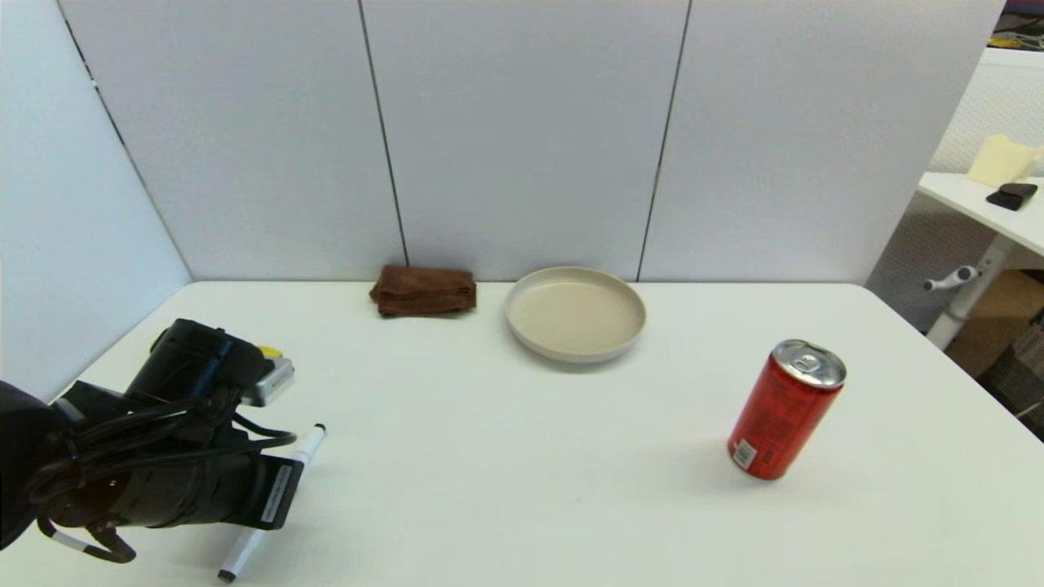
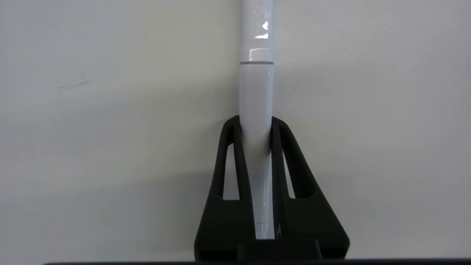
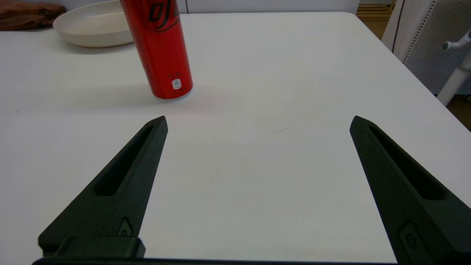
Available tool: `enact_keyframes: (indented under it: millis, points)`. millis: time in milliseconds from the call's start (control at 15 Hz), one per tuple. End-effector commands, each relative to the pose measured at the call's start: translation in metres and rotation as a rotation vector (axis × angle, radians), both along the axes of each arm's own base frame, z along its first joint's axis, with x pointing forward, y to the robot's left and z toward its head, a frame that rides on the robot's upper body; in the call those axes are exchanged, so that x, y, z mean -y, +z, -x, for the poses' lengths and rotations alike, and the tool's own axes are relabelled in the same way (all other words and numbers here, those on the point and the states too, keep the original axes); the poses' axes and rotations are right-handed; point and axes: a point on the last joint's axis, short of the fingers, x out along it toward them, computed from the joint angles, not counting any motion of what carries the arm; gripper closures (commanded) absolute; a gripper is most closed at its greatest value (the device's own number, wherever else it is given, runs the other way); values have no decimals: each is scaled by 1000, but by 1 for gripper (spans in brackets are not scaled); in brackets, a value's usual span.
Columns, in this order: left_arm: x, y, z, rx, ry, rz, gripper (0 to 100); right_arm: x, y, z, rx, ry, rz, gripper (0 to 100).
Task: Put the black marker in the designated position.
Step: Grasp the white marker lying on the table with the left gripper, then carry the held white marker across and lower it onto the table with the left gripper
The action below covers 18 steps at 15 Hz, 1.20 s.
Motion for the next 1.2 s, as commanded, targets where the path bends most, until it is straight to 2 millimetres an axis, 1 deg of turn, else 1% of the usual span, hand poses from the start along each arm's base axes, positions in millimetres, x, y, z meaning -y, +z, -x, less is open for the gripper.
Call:
enact_keyframes:
  millis: [67, 200, 333, 400, 467, 600, 933, 1067, 1200]
  points:
    - [0, 2, 0, 7, -1, 3, 100, 0, 0, 0, -1, 0, 0, 0]
    - [5, 10, -3, 39, -17, 14, 100, 0, 0, 0, -1, 0, 0, 0]
    - [19, 28, -12, 105, -66, 35, 100, 0, 0, 0, -1, 0, 0, 0]
    - [30, 39, -17, 141, -106, 49, 100, 0, 0, 0, -1, 0, 0, 0]
    - [46, 51, -24, 170, -152, 66, 100, 0, 0, 0, -1, 0, 0, 0]
    - [71, 68, -34, 191, -238, 62, 100, 0, 0, 0, -1, 0, 0, 0]
    - [130, 100, -62, 245, -490, -18, 100, 0, 0, 0, -1, 0, 0, 0]
    - [147, 107, -73, 286, -572, -53, 100, 0, 0, 0, -1, 0, 0, 0]
    - [164, 107, -84, 317, -647, -59, 100, 0, 0, 0, -1, 0, 0, 0]
